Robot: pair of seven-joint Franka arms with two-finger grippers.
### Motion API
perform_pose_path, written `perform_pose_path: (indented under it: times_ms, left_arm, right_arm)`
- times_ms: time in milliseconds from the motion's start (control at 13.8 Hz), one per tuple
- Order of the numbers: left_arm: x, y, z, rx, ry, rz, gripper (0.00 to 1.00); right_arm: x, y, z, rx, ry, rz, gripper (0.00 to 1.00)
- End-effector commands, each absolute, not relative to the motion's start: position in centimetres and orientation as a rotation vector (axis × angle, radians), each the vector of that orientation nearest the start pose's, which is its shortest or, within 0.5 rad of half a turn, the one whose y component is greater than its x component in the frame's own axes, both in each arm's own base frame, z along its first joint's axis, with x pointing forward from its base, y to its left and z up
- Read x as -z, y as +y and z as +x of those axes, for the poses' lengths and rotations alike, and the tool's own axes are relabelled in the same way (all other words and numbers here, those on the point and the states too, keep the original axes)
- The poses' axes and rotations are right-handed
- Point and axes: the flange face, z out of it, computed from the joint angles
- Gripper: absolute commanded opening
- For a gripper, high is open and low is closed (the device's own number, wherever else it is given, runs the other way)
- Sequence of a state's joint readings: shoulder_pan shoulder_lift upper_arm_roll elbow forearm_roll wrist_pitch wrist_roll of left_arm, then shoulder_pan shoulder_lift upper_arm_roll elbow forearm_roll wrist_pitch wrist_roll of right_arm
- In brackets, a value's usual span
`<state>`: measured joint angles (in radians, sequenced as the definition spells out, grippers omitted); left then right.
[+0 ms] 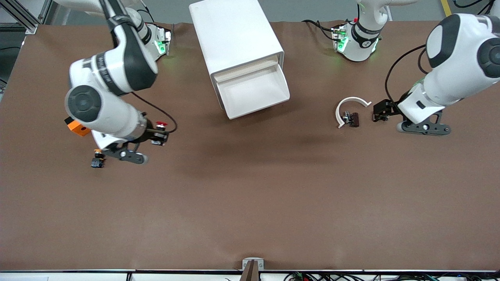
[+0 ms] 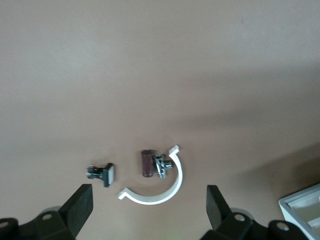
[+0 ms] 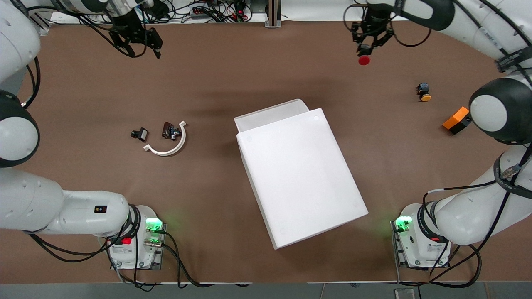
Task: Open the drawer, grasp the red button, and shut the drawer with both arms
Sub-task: 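Lift the red button out of the drawer with the right gripper, then push the drawer shut with the left gripper while the right gripper lowers the button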
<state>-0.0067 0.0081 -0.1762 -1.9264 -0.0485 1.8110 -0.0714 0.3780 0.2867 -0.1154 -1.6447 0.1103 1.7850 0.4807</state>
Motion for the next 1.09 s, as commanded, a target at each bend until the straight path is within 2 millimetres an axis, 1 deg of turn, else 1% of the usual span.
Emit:
perform_pose_path:
  times_ms: [0,72,217,290,435,507,579,724,869,1014]
  left_arm:
    - [-45.0,-15.2,53.1,-0.233,0.128,-3.148,1.0]
    - [-44.1,-17.0,52.8,-0.242,0.11,-3.147,1.0]
    - [-42.7,-20.3,52.3,-0.237,0.058,-3.148,1.0]
    - [-42.0,-21.7,52.1,-0.232,0.041,-3.152,1.0]
    - [-40.7,-25.2,51.3,-0.226,-0.007,-3.16,1.0]
    - [-40.1,-27.1,50.7,-0.225,-0.025,-3.163,1.0]
    - [-39.4,-28.7,50.2,-0.225,-0.049,-3.168,1.0]
    - [-37.2,-31.8,49.3,-0.217,-0.122,-3.167,1.0]
    - [-35.0,-34.6,48.5,-0.195,-0.208,-3.147,1.0]
    - [-33.7,-35.5,48.7,-0.173,-0.306,-3.159,1.0]
  right_arm:
    - [-41.0,13.8,58.9,-0.2,0.318,-3.12,0.0]
    - [-39.2,11.7,58.7,-0.155,0.283,-3.135,0.0]
    - [-37.2,8.2,58.6,-0.09,0.244,-3.131,0.0]
    - [-36.3,7.1,58.8,-0.07,0.237,-3.13,0.0]
    - [-34.8,5.7,58.7,0.006,0.218,-3.134,0.0]
    - [-33.8,4.4,58.8,0.06,0.199,-3.137,0.0]
    - [-32.3,3.3,58.7,0.085,0.189,-3.138,0.0]
    - [-29.5,1.9,58.7,0.077,0.163,-3.148,0.0]
    - [-27.1,1.6,58.6,0.039,0.152,-3.161,0.0]
    - [-25.4,1.4,58.6,0.022,0.125,-3.183,0.0]
